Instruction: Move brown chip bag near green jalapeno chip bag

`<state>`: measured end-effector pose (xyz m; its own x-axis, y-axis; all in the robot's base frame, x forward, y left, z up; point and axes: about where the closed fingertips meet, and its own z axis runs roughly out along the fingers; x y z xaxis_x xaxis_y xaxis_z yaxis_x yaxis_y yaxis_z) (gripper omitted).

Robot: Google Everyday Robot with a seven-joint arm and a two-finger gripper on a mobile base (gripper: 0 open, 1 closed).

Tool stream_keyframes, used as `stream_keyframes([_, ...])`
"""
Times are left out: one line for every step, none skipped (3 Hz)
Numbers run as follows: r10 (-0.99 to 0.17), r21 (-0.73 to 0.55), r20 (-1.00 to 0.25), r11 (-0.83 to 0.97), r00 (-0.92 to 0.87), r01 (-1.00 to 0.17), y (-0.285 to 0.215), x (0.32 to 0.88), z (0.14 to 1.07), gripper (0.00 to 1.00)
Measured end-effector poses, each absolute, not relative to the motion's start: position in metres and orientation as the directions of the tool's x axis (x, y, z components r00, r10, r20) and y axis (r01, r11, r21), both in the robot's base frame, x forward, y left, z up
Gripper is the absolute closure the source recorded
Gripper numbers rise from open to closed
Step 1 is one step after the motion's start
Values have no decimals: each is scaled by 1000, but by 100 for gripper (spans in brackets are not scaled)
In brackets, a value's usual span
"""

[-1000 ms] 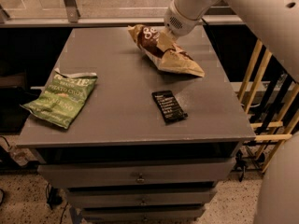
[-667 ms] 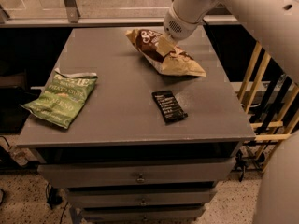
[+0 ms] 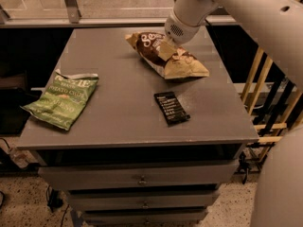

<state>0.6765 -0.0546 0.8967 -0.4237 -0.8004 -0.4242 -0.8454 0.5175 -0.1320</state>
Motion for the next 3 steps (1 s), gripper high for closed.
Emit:
stream_keyframes([-802,-130,-422,516,-423,-847,-53,677,895,37])
stream_keyframes([-803,-128,-421,514,-423,-848,-52,677,893,13])
stream_keyframes([-798,-147,-418,530,-433,-835,-53,684,888,0])
